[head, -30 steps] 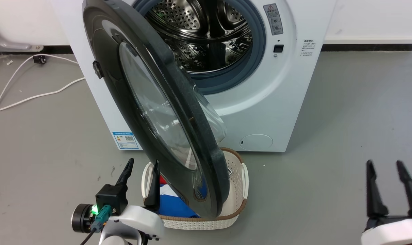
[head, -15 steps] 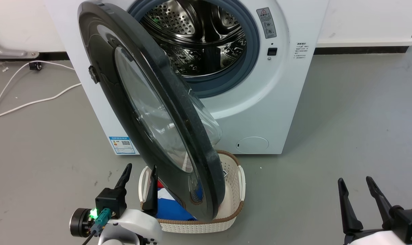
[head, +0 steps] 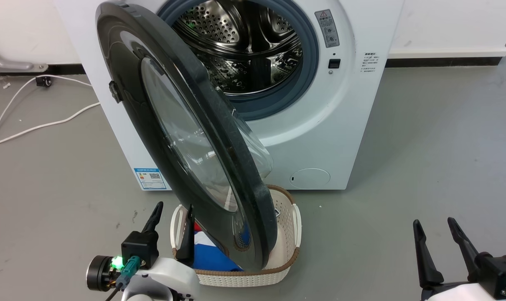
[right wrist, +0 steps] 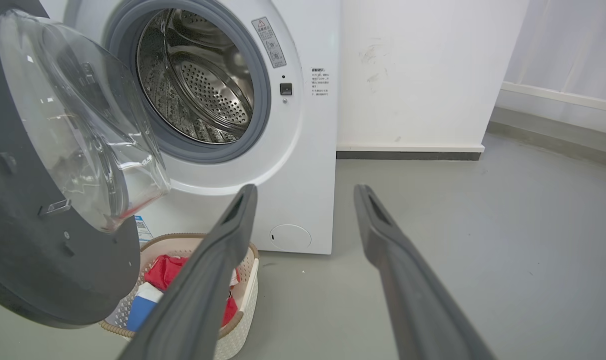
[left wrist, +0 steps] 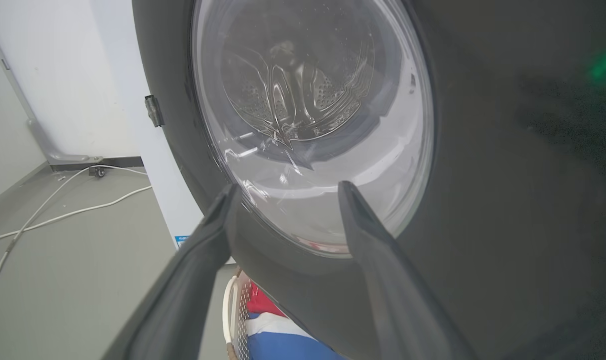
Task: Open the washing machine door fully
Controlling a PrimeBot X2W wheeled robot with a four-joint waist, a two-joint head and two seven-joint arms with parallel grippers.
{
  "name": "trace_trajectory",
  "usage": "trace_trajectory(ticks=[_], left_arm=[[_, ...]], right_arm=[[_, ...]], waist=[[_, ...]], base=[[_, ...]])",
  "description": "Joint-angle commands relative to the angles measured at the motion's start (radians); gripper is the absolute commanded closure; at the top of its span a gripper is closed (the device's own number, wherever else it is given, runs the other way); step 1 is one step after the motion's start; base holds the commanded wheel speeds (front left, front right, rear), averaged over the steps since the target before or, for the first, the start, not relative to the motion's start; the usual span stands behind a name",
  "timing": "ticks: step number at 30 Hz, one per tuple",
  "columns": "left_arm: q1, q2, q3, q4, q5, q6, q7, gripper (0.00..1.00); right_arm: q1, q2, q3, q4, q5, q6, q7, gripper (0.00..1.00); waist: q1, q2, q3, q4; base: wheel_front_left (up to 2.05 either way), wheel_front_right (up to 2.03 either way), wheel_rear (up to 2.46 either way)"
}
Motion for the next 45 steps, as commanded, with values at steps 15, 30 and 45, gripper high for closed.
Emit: trace_trajectory(ticks=[15, 30, 45], left_arm=[[-0.047, 0.000, 0.016, -0.060, -0.017, 0.021, -0.003, 1.00], [-0.211, 0.000, -0.011, -0.529, -0.028, 0.062, -0.002, 1.00], [-0.163, 0.000, -0.380, -0.722, -0.131, -0.029, 0.195, 1.00]], right_arm=[[-0.019, 0.006, 0.001, 0.004, -0.010, 0.000, 0.006, 0.00], [-0.037, 0.006, -0.002, 0.012, -0.019, 0.000, 0.006, 0.00], [-0.037, 0.007, -0.012, 0.017, -0.027, 0.000, 0.008, 0.00]], waist=[[0.0000, -0.0001, 0.005, 0.005], [0.0000, -0.0001, 0.002, 0.011], [0.0000, -0.0001, -0.001, 0.008]], base=[[0.00, 0.00, 0.00], [0.00, 0.00, 0.00], [0.00, 0.00, 0.00]])
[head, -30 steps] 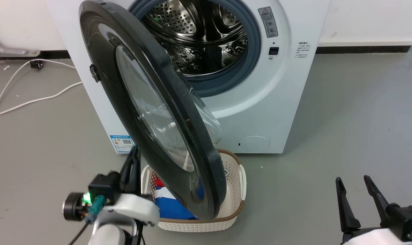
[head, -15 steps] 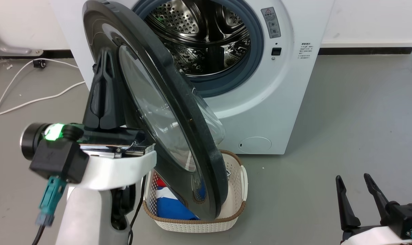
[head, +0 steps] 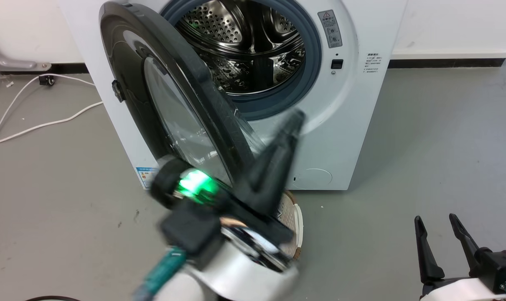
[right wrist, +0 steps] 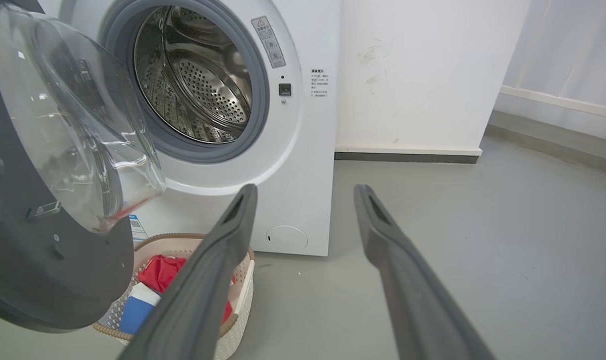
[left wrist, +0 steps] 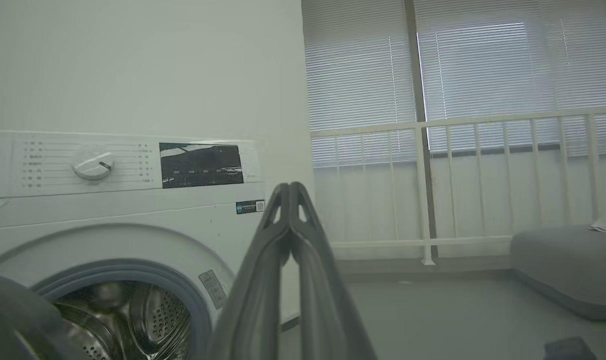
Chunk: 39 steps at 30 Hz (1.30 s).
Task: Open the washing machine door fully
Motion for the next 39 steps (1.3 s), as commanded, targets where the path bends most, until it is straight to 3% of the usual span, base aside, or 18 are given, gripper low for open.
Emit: trace_trajectory(ticks=[1, 7, 14, 26, 39], left_arm=[[0.029, 0.000, -0.049, 0.020, -0.019, -0.015, 0.039, 1.00], [0.114, 0.026, -0.204, 0.094, -0.087, -0.041, 0.172, 1.00], [0.204, 0.043, -0.237, 0.211, -0.130, -0.011, 0.245, 1.00], [0.135, 0.009, -0.186, 0.467, -0.136, 0.093, 0.100, 1.00], [0.052, 0.005, -0.160, 0.627, -0.169, 0.132, 0.012, 1.00]], right_arm=[[-0.014, 0.003, 0.000, 0.003, -0.006, 0.000, 0.001, 0.00], [-0.014, 0.004, 0.003, 0.008, -0.001, 0.000, 0.003, 0.00], [-0.016, 0.004, -0.001, 0.008, 0.002, 0.000, 0.003, 0.00], [-0.024, 0.004, -0.002, 0.018, 0.009, 0.000, 0.004, 0.00], [-0.029, 0.004, 0.005, 0.027, 0.017, 0.000, 0.004, 0.00]], waist=[[0.0000, -0.0001, -0.001, 0.002], [0.0000, -0.0001, 0.001, 0.006], [0.0000, -0.0001, 0.011, 0.008], [0.0000, -0.0001, 0.032, 0.003], [0.0000, -0.0001, 0.041, 0.002]], base=[[0.00, 0.00, 0.00], [0.00, 0.00, 0.00], [0.00, 0.00, 0.00], [0.00, 0.00, 0.00], [0.00, 0.00, 0.00]])
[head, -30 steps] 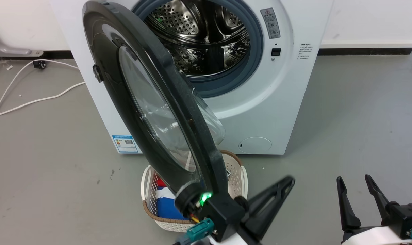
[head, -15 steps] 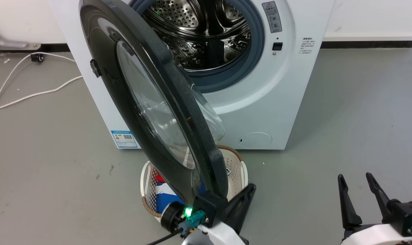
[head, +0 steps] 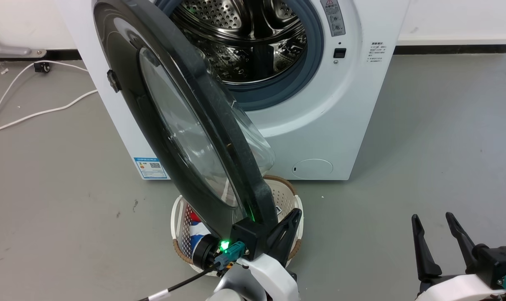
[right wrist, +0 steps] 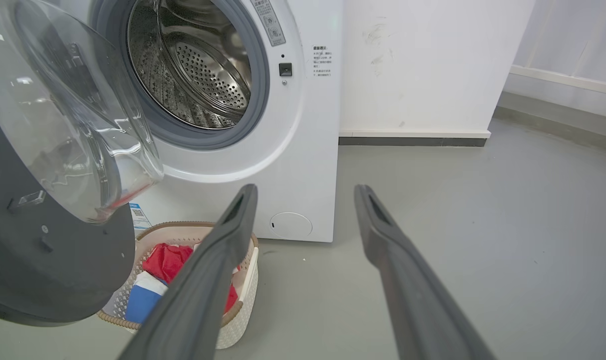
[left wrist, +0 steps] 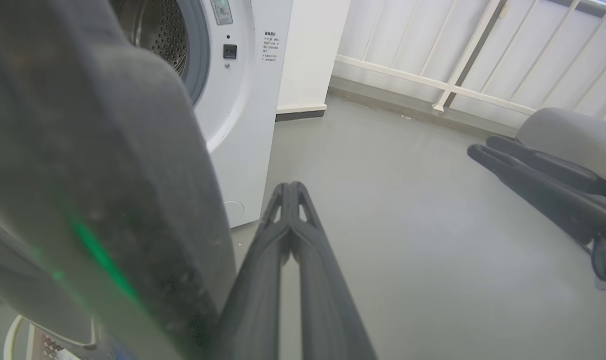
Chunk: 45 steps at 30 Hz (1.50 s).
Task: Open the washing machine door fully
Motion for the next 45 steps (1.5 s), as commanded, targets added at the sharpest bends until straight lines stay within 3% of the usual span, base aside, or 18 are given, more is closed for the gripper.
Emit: trace_trajectory(ticks=[1, 8, 19, 35, 37, 45], left_arm=[[-0.011, 0.007, 0.011, 0.014, -0.003, 0.011, -0.008, 1.00], [0.016, 0.012, 0.006, 0.018, -0.002, 0.027, -0.034, 1.00], [0.105, 0.040, 0.038, -0.088, -0.031, 0.078, -0.056, 1.00], [0.171, 0.074, 0.050, -0.222, -0.023, 0.126, -0.083, 1.00], [0.182, 0.084, 0.073, -0.242, -0.027, 0.146, -0.098, 1.00], [0.206, 0.123, 0.175, -0.271, -0.066, 0.195, -0.116, 1.00]], right_arm=[[-0.010, 0.003, 0.000, 0.001, 0.006, 0.000, -0.001, 0.00], [-0.007, 0.003, -0.004, -0.005, 0.009, 0.000, 0.005, 0.00], [0.015, 0.003, -0.021, -0.003, 0.008, 0.000, 0.014, 0.00], [0.016, 0.003, -0.046, -0.006, 0.003, 0.000, 0.025, 0.00], [0.016, 0.003, -0.049, -0.009, 0.002, 0.000, 0.027, 0.00], [0.010, 0.003, -0.060, -0.015, -0.002, 0.000, 0.032, 0.00]], waist=[[0.0000, 0.0000, 0.002, 0.002], [0.0000, 0.0000, 0.001, 0.014], [0.0000, 0.0000, -0.001, 0.076], [0.0000, 0.0000, 0.013, 0.264], [0.0000, 0.0000, 0.015, 0.309], [0.0000, 0.0000, 0.024, 0.367]], base=[[0.00, 0.00, 0.00], [0.00, 0.00, 0.00], [0.00, 0.00, 0.00], [0.00, 0.00, 0.00], [0.00, 0.00, 0.00], [0.00, 0.00, 0.00]])
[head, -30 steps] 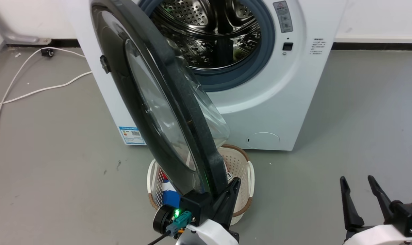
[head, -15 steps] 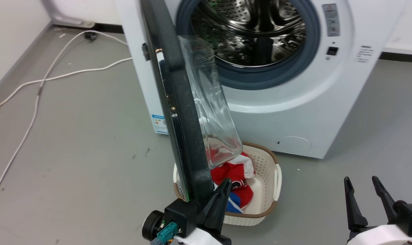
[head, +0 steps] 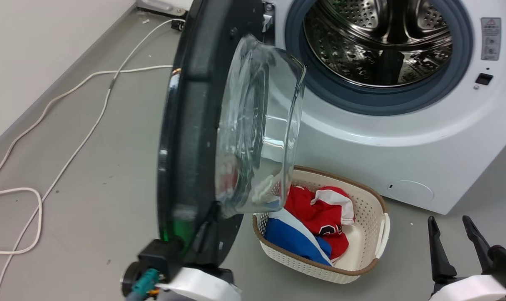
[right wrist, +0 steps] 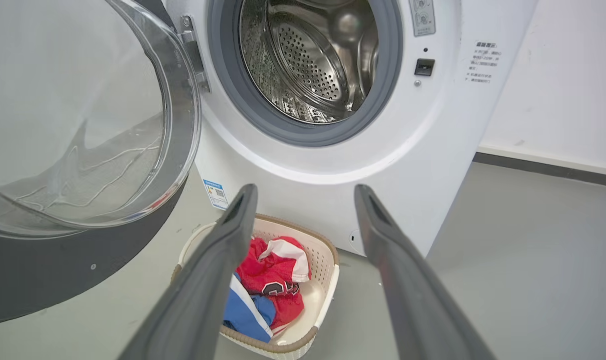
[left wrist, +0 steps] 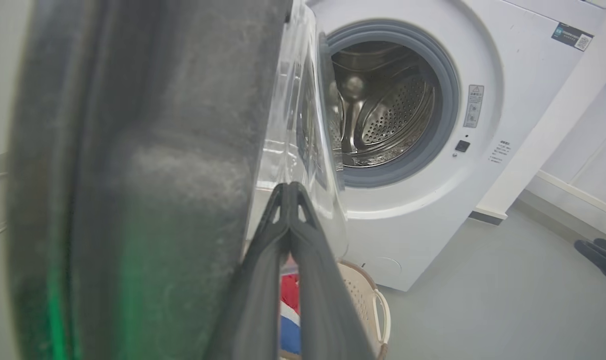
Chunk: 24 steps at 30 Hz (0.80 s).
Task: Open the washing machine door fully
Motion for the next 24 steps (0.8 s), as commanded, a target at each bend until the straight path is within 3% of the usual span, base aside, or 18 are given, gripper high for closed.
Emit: trace_trajectory(ticks=[1, 9, 24], left_arm=[[0.010, 0.020, 0.037, -0.005, -0.016, 0.012, -0.009, 1.00], [-0.012, 0.118, 0.179, 0.025, -0.073, 0.003, -0.024, 1.00], [-0.147, 0.267, 0.431, 0.225, -0.257, -0.101, -0.044, 1.00]], right_arm=[[-0.001, 0.002, -0.003, -0.005, -0.003, 0.000, 0.003, 0.00], [-0.013, 0.002, 0.007, -0.018, -0.011, 0.000, 0.012, 0.00], [-0.076, -0.018, 0.012, -0.045, -0.025, 0.000, 0.034, 0.00]], waist=[[0.0000, 0.0000, 0.005, 0.012], [0.0000, 0.0000, 0.029, 0.011], [0.0000, 0.0000, 0.154, -0.070]], base=[[0.00, 0.00, 0.00], [0.00, 0.00, 0.00], [0.00, 0.00, 0.00]])
